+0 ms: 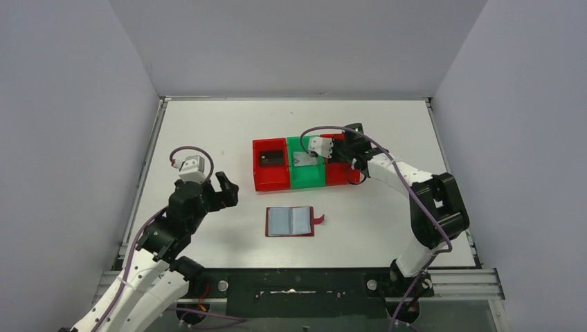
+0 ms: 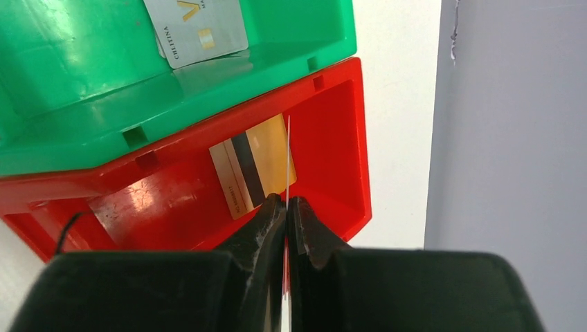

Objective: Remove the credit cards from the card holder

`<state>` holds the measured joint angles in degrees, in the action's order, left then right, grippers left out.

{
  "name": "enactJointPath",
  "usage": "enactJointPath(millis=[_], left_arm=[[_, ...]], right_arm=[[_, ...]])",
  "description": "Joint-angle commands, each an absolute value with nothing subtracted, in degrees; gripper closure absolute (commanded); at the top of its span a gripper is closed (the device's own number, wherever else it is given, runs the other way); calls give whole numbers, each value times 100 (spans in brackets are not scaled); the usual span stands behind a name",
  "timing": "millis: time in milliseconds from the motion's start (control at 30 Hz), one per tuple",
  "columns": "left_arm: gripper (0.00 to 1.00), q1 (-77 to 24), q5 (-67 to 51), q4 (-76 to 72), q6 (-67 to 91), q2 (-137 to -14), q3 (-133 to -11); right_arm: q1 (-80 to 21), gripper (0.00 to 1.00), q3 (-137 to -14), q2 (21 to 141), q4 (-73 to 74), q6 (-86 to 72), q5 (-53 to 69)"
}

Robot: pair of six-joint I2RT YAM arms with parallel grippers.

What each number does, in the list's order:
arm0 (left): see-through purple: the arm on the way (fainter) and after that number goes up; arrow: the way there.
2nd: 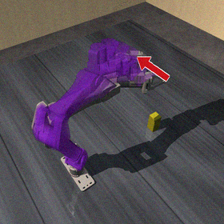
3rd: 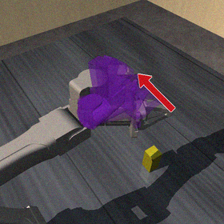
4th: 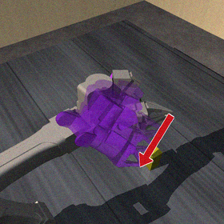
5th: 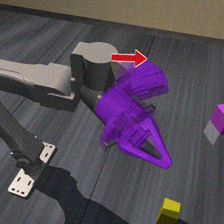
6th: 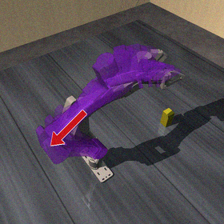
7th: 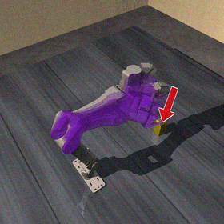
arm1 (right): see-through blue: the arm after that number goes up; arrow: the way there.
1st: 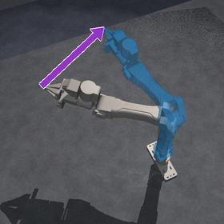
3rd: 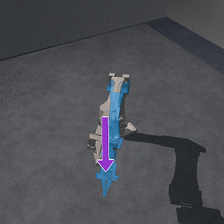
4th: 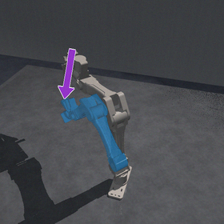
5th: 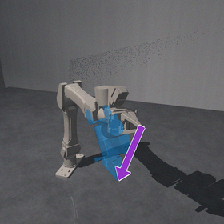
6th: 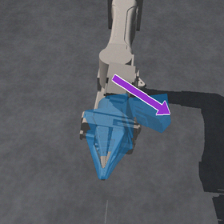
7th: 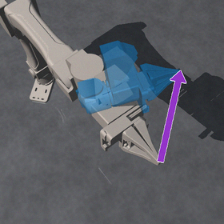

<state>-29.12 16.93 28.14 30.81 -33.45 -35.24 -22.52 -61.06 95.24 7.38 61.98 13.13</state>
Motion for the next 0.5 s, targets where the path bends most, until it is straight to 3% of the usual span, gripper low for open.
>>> enactJointPath(millis=[0,300,467], left_arm=[[6,-2889,1714,2689,3008,-3341,-3695],[6,-2883,1743,2702,3014,-3341,-3691],[6,-2881,1749,2707,3015,-3340,-3691]], right_arm=[[-2228,100,-6249,9765,132,6563,1293],[-2089,97,-6527,10383,-184,6827,1284],[-2059,89,-6786,10614,-26,6887,1448]])
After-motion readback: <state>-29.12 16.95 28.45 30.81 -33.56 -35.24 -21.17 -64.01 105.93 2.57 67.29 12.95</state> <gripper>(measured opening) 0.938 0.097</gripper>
